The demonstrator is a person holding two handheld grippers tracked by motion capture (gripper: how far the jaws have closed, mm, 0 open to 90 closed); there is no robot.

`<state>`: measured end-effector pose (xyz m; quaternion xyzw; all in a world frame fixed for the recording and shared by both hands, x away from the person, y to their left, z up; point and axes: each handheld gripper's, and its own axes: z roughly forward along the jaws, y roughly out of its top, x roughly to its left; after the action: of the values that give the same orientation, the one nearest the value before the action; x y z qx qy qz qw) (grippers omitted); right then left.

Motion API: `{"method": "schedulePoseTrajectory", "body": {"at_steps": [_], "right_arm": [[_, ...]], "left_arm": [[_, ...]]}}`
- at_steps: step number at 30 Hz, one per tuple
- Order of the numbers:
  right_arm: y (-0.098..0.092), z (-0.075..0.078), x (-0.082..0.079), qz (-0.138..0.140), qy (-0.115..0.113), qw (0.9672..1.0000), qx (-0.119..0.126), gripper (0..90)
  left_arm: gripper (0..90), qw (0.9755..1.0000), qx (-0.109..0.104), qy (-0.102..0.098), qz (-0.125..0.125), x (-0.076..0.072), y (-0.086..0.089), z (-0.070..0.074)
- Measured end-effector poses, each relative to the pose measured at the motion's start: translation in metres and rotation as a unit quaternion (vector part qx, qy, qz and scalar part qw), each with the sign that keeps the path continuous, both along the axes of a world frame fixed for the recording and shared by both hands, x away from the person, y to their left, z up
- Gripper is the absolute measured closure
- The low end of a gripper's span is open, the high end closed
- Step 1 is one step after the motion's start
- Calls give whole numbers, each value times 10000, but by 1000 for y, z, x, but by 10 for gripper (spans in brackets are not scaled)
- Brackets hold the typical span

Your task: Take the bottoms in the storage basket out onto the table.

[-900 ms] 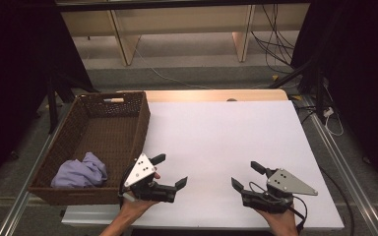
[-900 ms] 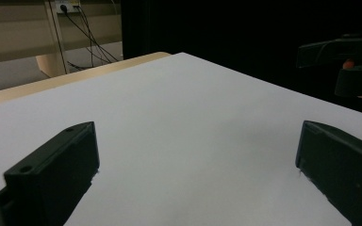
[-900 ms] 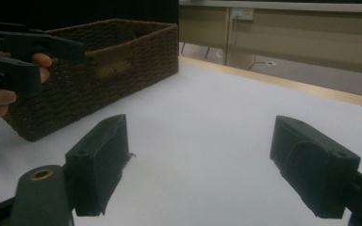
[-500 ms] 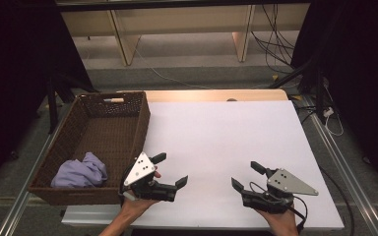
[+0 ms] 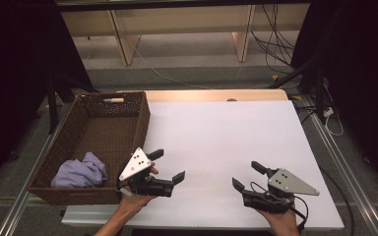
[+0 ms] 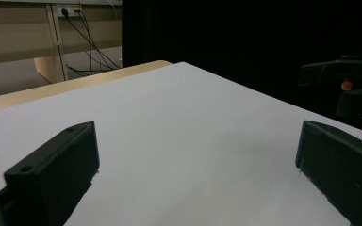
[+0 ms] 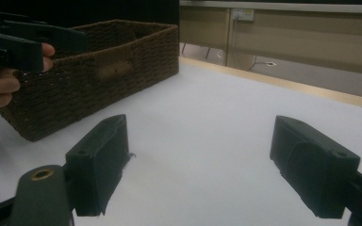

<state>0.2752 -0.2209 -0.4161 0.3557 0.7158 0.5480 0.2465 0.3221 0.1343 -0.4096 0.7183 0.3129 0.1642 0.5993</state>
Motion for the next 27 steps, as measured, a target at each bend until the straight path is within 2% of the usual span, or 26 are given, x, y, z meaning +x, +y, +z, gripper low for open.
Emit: {"method": "schedulePoseTrajectory", "body": {"at_steps": [5,10,18,21,27], "right_arm": [[0,-1,0,-16,25,10000,-28,211],[0,-1,-1,16,42,10000,-19,211],[-5,-4,1,-47,81,10000,24,211],[-5,-2,1,-61,80,9999,4,212],[-5,4,-2,-135,8,9999,5,211]], "left_arm": [[0,9998,-99,190,-2,4,2,5],[0,9994,45,325,-54,8,-1,6],[0,9987,278,411,-123,13,-4,13],[0,9980,405,469,-75,13,-1,15],[0,9975,470,517,61,15,14,27]]}}
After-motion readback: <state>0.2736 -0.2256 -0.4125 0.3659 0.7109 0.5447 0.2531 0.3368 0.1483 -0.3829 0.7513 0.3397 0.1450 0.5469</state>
